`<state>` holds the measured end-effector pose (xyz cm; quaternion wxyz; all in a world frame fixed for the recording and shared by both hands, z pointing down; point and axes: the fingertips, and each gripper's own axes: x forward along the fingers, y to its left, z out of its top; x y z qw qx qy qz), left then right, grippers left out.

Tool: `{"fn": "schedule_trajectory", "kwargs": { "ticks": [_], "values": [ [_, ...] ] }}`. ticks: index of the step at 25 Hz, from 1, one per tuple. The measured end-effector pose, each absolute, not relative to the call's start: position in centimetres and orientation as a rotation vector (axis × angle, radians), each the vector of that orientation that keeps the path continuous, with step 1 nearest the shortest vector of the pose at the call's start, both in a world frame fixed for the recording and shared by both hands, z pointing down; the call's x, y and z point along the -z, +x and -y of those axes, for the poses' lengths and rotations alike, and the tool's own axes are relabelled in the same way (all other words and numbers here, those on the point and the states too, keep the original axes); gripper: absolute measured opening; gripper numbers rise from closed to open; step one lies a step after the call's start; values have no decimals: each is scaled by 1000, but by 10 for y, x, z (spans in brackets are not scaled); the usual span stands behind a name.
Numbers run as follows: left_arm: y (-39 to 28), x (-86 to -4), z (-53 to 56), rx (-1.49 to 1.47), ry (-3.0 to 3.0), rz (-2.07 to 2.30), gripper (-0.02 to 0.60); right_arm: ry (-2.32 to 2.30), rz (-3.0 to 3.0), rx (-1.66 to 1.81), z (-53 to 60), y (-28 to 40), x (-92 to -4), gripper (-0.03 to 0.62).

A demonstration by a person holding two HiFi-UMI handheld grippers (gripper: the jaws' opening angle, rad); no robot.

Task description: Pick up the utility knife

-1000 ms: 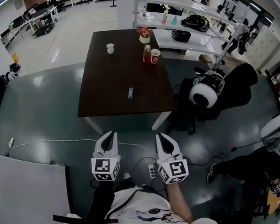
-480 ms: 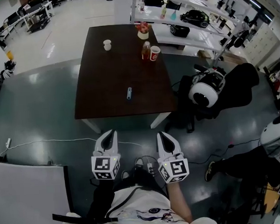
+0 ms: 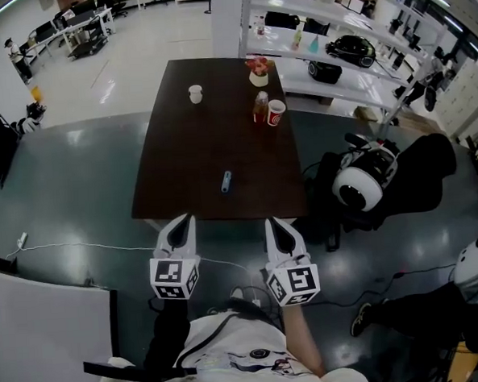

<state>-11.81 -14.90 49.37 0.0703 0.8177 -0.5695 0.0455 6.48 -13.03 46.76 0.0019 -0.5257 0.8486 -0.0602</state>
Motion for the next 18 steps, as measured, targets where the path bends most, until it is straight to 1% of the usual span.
{"fn": "schedule_trajectory", "kwargs": {
  "ticks": [8,18],
  "values": [
    [-88,-499,168,-143,2492,1675,0,-1631,-2652,251,160,91,-474,2],
    [-86,-523,191,-196,2390,1680,0,-1597,-2701,314,178,90,-487,2]
  ]
}}
